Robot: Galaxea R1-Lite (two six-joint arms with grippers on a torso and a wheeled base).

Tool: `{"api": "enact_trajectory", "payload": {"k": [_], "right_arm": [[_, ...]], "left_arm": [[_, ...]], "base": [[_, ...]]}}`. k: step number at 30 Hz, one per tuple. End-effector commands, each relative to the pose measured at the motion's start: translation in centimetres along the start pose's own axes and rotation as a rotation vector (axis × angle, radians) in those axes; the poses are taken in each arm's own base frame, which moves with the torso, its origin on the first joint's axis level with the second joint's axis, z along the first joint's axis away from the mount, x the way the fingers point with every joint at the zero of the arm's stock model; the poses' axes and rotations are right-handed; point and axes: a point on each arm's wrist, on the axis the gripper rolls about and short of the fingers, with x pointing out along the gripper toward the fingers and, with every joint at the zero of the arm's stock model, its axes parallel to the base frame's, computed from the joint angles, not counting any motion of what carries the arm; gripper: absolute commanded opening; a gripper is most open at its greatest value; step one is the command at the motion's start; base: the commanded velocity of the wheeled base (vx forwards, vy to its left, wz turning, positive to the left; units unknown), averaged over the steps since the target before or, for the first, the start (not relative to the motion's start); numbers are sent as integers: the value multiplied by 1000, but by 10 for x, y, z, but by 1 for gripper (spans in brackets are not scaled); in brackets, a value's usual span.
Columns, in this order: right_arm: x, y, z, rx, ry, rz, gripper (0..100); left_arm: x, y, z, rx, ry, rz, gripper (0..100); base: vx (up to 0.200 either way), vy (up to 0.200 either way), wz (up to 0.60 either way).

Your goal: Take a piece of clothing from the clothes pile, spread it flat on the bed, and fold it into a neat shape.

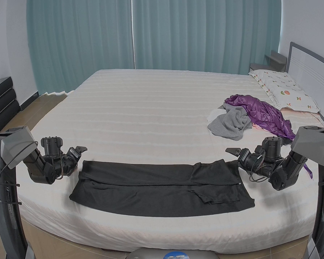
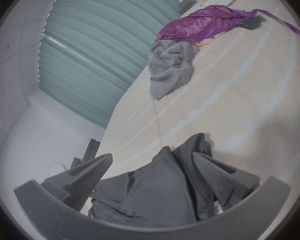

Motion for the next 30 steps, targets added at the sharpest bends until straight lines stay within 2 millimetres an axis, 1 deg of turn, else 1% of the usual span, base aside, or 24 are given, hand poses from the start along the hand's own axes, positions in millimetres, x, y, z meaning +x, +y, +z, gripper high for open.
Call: {"api": "enact_trajectory", "payload": {"k": [1,4,6,8,10,14,15,16,19,22,24,25,26,27,30], "right_arm": [[-4,4,-11,-34,43,14,100],[2,-2,-19,-39,77,9,100],[5,-7,-21,-54,74,0,100],[2,-6,-16,-62,55,5,100],[-3,-1,-9,-67,28,21,100],[-20,9,11,-69,-31,38,100],[-20,9,11,-69,-31,38,100],[-26,9,19,-65,-55,38,100],[-33,11,23,-60,-64,36,100],[-34,13,22,-62,-63,43,100],[-33,13,17,-54,-48,42,100],[-30,14,12,-51,-32,45,100],[-30,15,11,-51,-30,47,100],[-25,17,3,-55,-5,51,100],[-19,17,-8,-58,30,54,100]], "left_arm": [[-2,-1,2,-1,-4,-2,100],[-2,-1,1,-1,-3,-1,100],[-2,-1,2,-1,-4,-2,100],[-3,-1,2,-2,-5,-1,100],[-3,-1,2,-2,-5,-1,100],[-2,-1,2,-1,-4,-2,100],[-2,-1,2,-1,-4,-2,100],[-3,-1,2,-2,-5,-1,100],[-3,0,3,-3,-7,0,100],[-3,0,3,-4,-9,1,100],[-3,0,3,-4,-8,2,100],[-3,0,3,-4,-8,2,100],[-3,0,3,-4,-8,2,100],[-3,0,3,-4,-8,2,100],[-2,2,3,-6,-7,5,100]], "base": [[0,0,0],[0,0,0],[0,0,0],[0,0,0],[0,0,0],[0,0,0],[0,0,0],[0,0,0],[0,0,0],[0,0,0],[0,0,0],[0,0,0],[0,0,0],[0,0,0],[0,0,0]]}}
